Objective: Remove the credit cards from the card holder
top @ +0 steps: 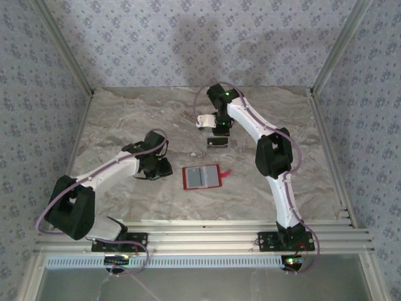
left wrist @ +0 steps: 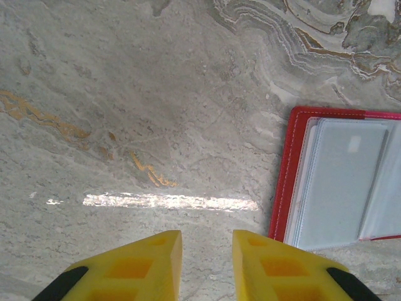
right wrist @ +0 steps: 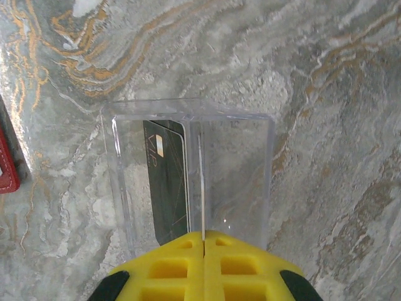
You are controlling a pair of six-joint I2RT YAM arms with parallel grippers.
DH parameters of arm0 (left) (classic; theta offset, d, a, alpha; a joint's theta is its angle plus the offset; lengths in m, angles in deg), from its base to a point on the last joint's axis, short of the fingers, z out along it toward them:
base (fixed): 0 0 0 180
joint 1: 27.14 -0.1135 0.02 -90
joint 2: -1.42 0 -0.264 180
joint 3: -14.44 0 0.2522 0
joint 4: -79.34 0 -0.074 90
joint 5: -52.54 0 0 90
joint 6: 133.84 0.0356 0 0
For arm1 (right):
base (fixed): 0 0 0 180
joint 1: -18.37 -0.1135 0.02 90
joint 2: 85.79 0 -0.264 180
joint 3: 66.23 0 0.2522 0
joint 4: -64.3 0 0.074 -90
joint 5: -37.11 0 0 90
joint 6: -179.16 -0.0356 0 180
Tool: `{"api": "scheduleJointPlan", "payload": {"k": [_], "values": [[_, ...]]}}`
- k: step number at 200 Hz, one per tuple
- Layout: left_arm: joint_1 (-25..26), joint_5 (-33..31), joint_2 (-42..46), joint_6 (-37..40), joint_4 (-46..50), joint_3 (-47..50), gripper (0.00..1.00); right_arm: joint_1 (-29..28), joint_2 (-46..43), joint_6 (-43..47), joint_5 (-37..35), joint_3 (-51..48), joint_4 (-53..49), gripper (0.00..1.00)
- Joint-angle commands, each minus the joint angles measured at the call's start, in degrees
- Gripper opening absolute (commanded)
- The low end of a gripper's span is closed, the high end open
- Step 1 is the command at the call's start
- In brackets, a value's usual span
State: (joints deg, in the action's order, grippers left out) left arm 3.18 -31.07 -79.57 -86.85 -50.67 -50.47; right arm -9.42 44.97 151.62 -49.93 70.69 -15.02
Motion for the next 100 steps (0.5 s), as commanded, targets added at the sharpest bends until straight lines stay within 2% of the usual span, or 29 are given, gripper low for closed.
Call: {"api": "scheduleJointPlan", "payload": {"k": [1,100], "values": [[-0.4,0.4,0.5,-0.2,1.4,-0.1,0.28,1.4,0.5,-3.6,-2.1,1.9,-3.2,0.00],[-0.4,0.5,0.5,-0.4,1.2,-0.1,0.28,1.8,4.4,-1.8,3.4,7.0,-7.8,0.00]]}}
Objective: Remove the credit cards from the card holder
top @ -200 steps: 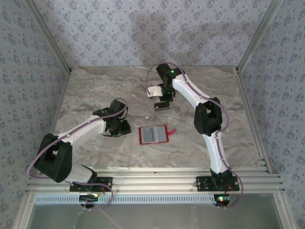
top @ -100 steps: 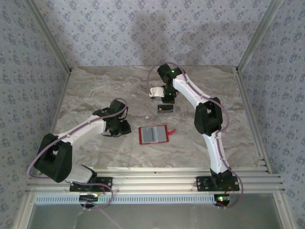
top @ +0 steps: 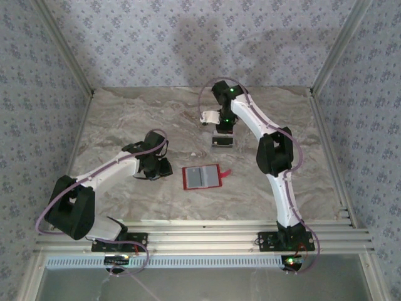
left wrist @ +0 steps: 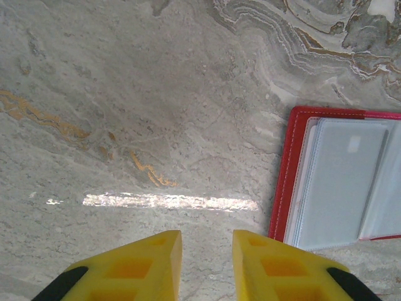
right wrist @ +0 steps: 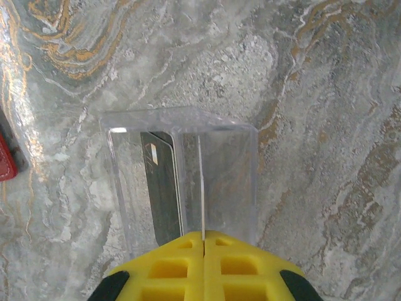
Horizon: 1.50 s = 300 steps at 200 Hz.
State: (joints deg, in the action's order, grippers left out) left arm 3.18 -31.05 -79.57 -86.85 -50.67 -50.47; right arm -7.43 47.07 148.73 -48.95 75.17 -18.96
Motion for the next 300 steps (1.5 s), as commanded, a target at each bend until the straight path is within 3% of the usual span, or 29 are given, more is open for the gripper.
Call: {"api": "scheduleJointPlan", "payload": {"k": [1,37,51,79,145,193,259,300], "values": [[-0.3,0.5,0.6,-0.4,1.2,-0.1,0.28,-0.2,2.3,1.2,2.5,2.6,-3.9,0.00],[-0.4,0.3,0.7,-0.5,1.3,0.0,0.28,-0.2,3.6,1.8,2.3,3.5,-3.7,0.00],[-0.4,0.3,0.6,-0.5,1.3,-0.1,0.28,-0.2,3.6,1.8,1.3,3.5,-2.4,0.11],[-0.4,0.2,0.4,-0.4,1.3,-0.4,0.28,0.0,2.5,1.1,-0.4,4.2,0.1,0.20],[-0.4,0.6,-0.4,-0.4,0.9,-0.6,0.29,0.2,-1.8,-0.1,-5.0,0.8,7.1,0.23],[-0.4,0.8,-0.6,-0.1,0.2,-0.7,0.28,-0.1,-6.2,-3.8,-4.5,-3.6,10.9,0.24],[-0.5,1.0,-2.1,1.0,-4.0,-1.9,0.28,-2.4,-18.1,-32.3,-3.8,-21.3,20.8,0.24],[-0.6,1.1,-4.4,1.5,-6.4,-3.9,0.29,-4.9,-30.0,-52.0,-1.6,-39.1,31.2,0.20]]}}
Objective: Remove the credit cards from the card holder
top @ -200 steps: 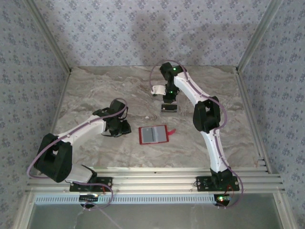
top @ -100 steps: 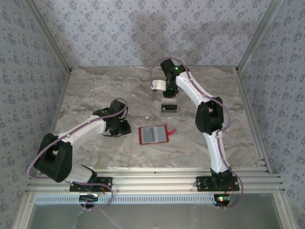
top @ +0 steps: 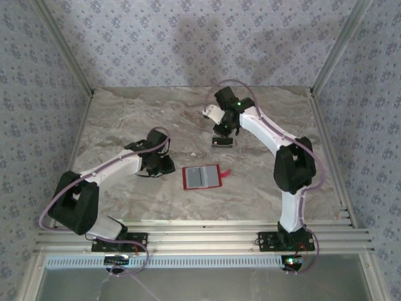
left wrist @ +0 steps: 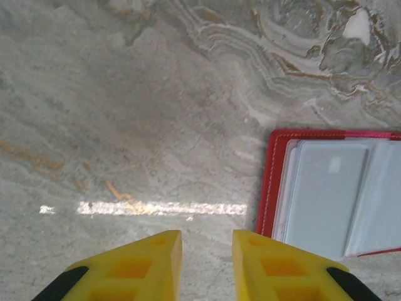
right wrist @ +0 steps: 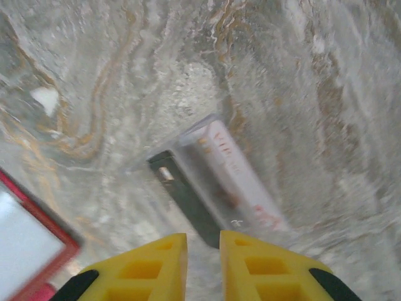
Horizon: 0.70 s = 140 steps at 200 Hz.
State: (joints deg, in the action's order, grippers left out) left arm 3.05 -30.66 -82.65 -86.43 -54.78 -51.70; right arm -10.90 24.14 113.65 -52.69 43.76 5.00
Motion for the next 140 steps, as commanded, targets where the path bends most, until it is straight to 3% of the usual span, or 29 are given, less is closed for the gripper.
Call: {"api": "scheduleJointPlan", "payload": {"k": [1,40,65,140], "values": [[-0.4,0.7,-1.3,1.2,-2.4,-2.7,0.29,-1.6,-7.3,-17.5,2.2,-8.0,7.3,0.20],[-0.8,1.1,-1.5,2.0,-4.2,-3.4,0.32,-3.4,-12.8,-37.7,6.3,-16.1,9.1,0.23],[-1.9,1.6,-0.4,2.7,-5.1,-3.3,0.34,-5.4,-13.5,-45.9,11.1,-19.0,8.6,0.23],[-7.3,2.2,7.0,1.8,-7.2,1.1,0.39,-12.1,-9.7,-54.9,20.8,-23.2,14.7,0.26]]}}
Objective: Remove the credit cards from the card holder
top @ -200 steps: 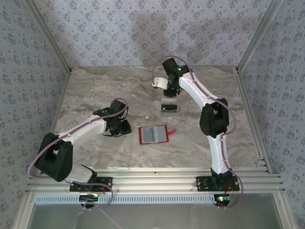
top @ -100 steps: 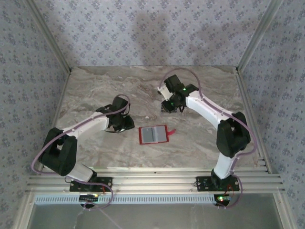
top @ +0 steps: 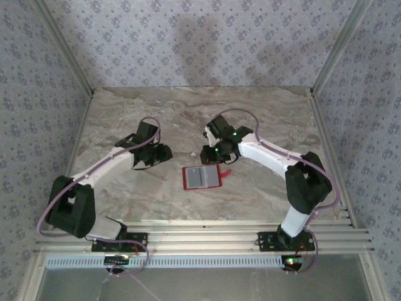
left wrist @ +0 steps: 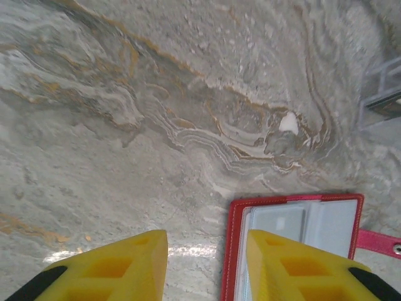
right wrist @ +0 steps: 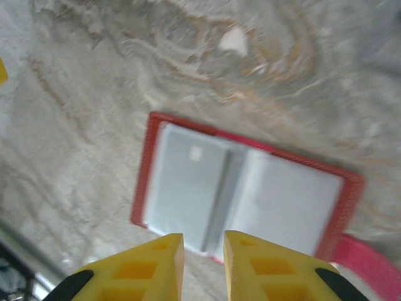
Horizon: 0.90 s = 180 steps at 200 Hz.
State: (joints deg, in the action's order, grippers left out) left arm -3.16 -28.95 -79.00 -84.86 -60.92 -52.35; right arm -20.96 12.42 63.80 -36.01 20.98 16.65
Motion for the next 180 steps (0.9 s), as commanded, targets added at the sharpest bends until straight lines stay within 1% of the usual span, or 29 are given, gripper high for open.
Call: {"api": "scheduleJointPlan", "payload": {"k": [1,34,77,160,180], "values": [[-1.1,0.5,3.5,0.2,-1.1,1.9,0.39,-2.2,2.1,-5.1,4.1,-0.5,3.1,0.26],[-2.6,0.4,6.6,-0.4,-1.6,4.2,0.39,-5.0,6.2,-6.8,5.0,1.2,4.2,0.27],[-3.1,1.0,8.8,0.0,-1.3,4.9,0.39,-7.3,10.4,-7.4,3.5,4.0,3.4,0.30],[-3.4,4.0,8.3,1.5,-1.5,4.9,0.40,-9.1,16.1,-8.0,3.6,7.2,2.7,0.31],[-3.4,4.4,7.9,1.6,-2.0,4.9,0.40,-9.4,16.7,-7.7,2.2,7.6,1.9,0.31]]}}
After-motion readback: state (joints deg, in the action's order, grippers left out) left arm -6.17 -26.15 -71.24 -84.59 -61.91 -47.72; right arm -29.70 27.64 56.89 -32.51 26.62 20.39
